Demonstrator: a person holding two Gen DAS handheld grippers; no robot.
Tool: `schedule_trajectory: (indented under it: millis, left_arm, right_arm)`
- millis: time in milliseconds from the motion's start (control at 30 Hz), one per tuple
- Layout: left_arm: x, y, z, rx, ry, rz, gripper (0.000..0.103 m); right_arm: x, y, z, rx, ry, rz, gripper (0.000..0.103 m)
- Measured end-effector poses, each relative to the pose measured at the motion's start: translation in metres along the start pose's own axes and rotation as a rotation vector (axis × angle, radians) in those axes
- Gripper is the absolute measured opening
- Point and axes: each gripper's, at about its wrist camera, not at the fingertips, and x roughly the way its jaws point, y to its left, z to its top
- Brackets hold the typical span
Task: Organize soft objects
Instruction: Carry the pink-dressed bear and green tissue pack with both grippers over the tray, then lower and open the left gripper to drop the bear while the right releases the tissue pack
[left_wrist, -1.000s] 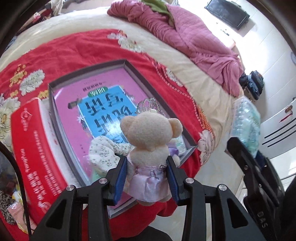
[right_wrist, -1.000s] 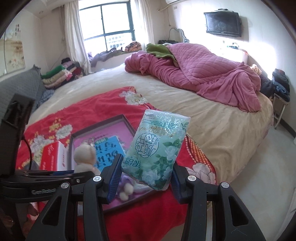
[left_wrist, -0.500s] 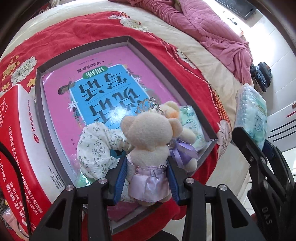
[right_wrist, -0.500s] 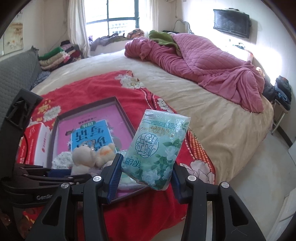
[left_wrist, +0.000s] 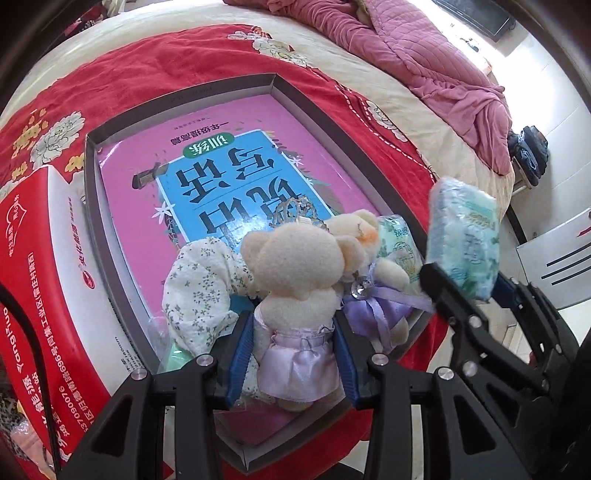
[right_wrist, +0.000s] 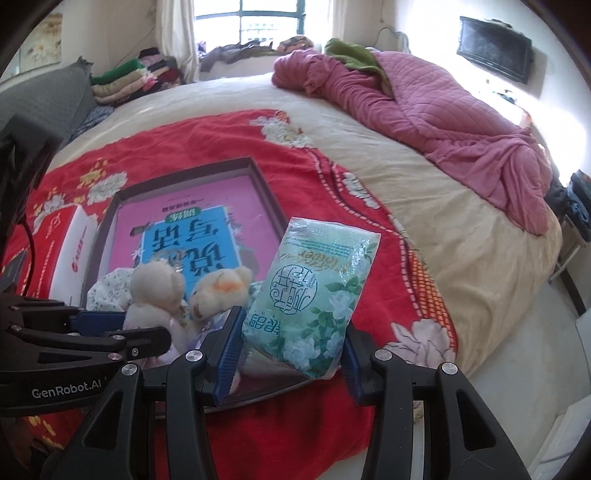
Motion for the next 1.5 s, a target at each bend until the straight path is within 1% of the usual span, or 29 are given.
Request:
schedule_trajectory:
  millis: [167, 433, 667, 767, 867, 933, 1067, 1200, 1500]
  left_arm:
    - [0.000, 0.002, 0.000, -0.009, -0.003, -0.003, 0.042]
    - [0.000, 0.002, 0.001, -0.010, -0.001, -0.006, 0.043]
    - [0.002, 0.003, 0.002, -0.013, 0.001, -0.012, 0.043]
    - [0.002, 0.004, 0.002, -0.018, 0.001, -0.017, 0.043]
    - [0.001, 0.004, 0.003, -0.025, 0.005, -0.026, 0.044]
    - [0.002, 0.003, 0.004, -0.028, 0.011, -0.025, 0.044]
    - [0.002, 0.003, 0.005, -0.029, 0.018, -0.025, 0.045]
    - [0.003, 0.002, 0.006, -0.032, 0.020, -0.025, 0.045]
    - [0.005, 0.000, 0.008, -0.022, 0.025, -0.018, 0.047]
  right_arm:
    - [0.007, -0.001, -0.001, 0.023, 0.019, 0.051, 0.049]
    - [0.017, -0.004, -0.001, -0.021, 0.056, 0.119, 0.051]
    - [0.018, -0.003, -0.002, -0.063, 0.058, 0.147, 0.052]
    - [0.017, -0.004, -0.004, -0.064, 0.041, 0.163, 0.053]
    - [0.017, 0.002, -0.006, -0.108, 0.039, 0.184, 0.054]
    - [0.021, 0.006, -0.007, -0.127, 0.055, 0.180, 0.059]
    - [0.022, 0.010, -0.011, -0.154, 0.065, 0.149, 0.059]
    - [0.017, 0.006, -0.012, -0.147, 0.058, 0.146, 0.065]
    - [0.004, -0.004, -0.022, -0.120, 0.052, 0.129, 0.066]
